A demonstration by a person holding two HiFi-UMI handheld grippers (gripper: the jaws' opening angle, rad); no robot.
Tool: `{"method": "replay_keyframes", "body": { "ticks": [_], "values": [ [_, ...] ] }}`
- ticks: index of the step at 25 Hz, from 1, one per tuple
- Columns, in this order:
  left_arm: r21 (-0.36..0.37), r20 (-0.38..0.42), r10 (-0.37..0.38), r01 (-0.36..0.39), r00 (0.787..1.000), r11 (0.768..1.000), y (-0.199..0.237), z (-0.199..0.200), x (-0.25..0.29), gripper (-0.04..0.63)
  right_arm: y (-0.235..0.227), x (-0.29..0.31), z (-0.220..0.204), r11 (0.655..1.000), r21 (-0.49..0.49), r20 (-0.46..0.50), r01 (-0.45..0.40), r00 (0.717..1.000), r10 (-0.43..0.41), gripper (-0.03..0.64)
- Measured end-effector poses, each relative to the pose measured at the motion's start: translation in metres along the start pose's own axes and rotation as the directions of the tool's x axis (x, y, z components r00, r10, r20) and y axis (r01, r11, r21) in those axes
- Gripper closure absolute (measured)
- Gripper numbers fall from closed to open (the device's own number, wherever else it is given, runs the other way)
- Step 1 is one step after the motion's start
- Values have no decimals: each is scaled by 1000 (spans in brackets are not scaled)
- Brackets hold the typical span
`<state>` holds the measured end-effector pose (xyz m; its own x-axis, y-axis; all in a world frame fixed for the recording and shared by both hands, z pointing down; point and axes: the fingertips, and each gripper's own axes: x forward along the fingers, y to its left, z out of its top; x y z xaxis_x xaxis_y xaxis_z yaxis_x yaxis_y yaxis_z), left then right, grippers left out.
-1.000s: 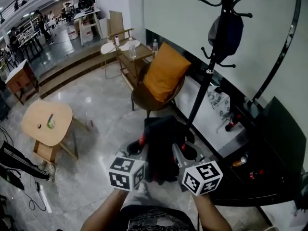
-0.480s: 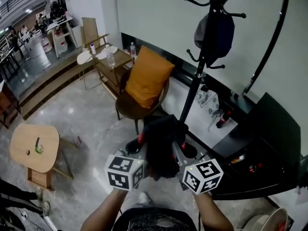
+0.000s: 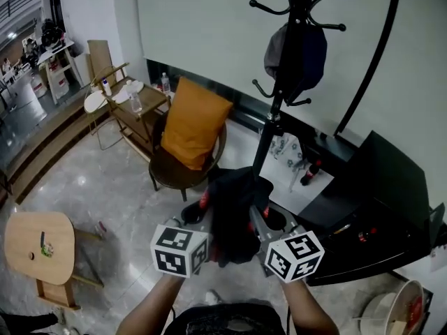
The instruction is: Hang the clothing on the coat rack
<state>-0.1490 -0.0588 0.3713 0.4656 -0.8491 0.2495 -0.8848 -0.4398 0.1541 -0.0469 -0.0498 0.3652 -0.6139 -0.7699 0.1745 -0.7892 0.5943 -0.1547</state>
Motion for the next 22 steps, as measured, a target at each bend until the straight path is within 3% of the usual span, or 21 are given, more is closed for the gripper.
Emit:
{"method": "replay_keyframes", "body": {
  "ticks": [10,22],
  "values": [
    [13,-4,-79,79,997,997,-2,12,37,561,-32,9,11,996,9,22,92,995,-92,591],
    [44,15,-86,85,996,995,-13,35,97,561,-85,25,33,995,-8,74,98,992,-98,591]
  ]
}}
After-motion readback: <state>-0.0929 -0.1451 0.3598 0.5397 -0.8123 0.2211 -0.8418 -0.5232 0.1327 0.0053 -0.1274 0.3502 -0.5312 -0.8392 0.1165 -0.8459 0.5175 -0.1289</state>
